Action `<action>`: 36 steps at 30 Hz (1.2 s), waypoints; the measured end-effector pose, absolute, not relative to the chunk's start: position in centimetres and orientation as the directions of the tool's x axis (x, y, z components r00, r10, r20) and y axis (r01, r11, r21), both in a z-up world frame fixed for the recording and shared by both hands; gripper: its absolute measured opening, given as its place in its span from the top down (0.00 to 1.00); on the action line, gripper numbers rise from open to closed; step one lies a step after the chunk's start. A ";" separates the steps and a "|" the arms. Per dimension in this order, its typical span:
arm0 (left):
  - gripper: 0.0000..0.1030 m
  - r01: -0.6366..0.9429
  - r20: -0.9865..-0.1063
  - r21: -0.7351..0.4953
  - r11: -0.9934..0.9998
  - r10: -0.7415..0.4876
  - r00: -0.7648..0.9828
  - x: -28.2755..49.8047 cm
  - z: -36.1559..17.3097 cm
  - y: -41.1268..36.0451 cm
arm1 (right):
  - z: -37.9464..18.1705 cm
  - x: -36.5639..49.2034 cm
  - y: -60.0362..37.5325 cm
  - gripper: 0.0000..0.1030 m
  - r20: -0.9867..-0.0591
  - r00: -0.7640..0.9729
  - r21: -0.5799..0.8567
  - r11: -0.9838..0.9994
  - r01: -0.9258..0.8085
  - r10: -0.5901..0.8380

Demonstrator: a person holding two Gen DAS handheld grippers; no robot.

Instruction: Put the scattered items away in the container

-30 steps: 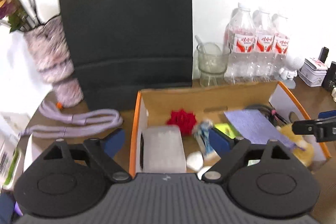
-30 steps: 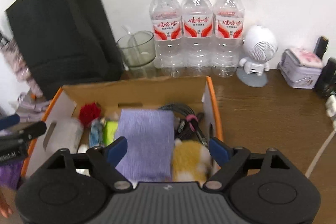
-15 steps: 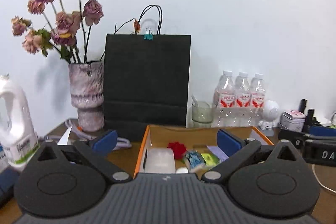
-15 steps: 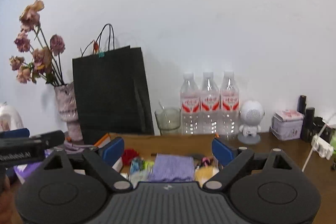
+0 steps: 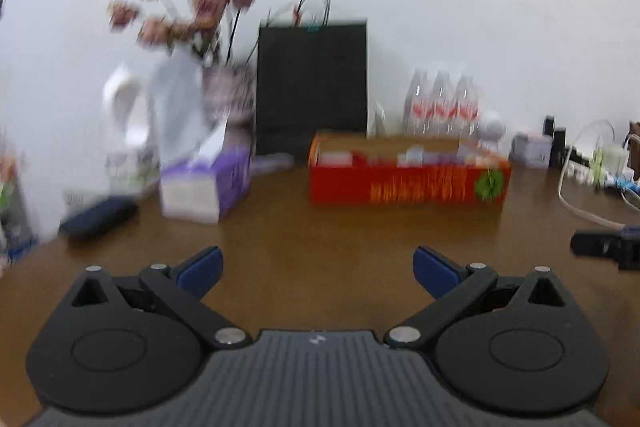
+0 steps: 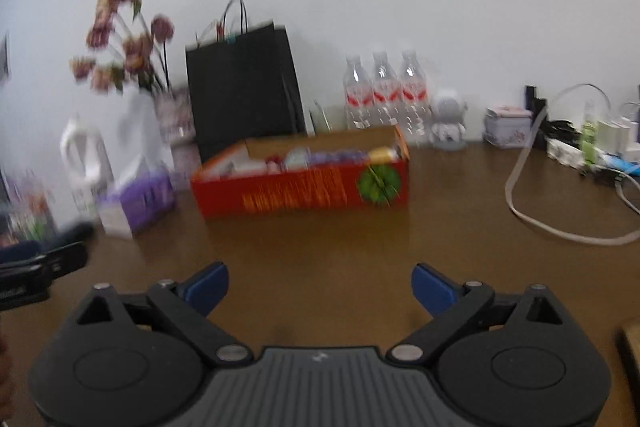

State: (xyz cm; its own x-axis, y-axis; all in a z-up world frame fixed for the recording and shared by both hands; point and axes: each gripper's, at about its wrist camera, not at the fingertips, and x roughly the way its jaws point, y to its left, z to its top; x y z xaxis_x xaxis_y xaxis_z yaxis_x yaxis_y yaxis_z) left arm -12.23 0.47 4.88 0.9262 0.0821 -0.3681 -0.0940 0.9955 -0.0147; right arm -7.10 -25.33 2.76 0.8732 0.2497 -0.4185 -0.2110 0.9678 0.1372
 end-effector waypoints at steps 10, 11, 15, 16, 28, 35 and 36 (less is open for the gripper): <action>0.00 -0.021 -0.508 0.030 0.999 0.033 0.861 -8.7 2.8 -1.2 | 0.6 -8.7 -23.5 0.03 -0.498 0.829 0.163 0.967 -0.198 0.254; 0.00 -0.025 -0.535 0.026 0.999 0.035 0.844 -7.6 2.6 -1.1 | 0.5 -8.0 -23.0 0.03 -0.510 0.828 0.148 0.972 -0.184 0.234; 0.00 -0.068 -0.588 0.007 0.998 0.059 0.807 -4.9 1.8 -0.5 | 0.0 -4.9 -21.7 0.00 -0.572 0.797 0.111 0.981 -0.158 0.193; 0.00 -0.074 -0.594 0.001 0.997 0.060 0.802 -4.5 1.6 -0.4 | -0.2 -4.2 -21.2 0.00 -0.586 0.791 0.090 0.985 -0.150 0.174; 0.00 -0.036 -0.646 0.016 0.999 0.038 0.763 -1.3 0.3 -0.6 | -2.0 -0.4 -19.6 0.00 -0.646 0.755 0.018 0.991 -0.129 0.111; 0.00 -0.038 -0.643 0.011 0.999 0.037 0.765 -1.4 0.3 -0.7 | -2.0 -0.1 -19.5 0.00 -0.647 0.754 0.018 0.991 -0.132 0.113; 0.00 -0.034 -0.642 0.009 0.999 0.031 0.766 -1.5 0.3 -0.7 | -2.0 0.0 -19.5 0.00 -0.647 0.754 0.018 0.991 -0.133 0.113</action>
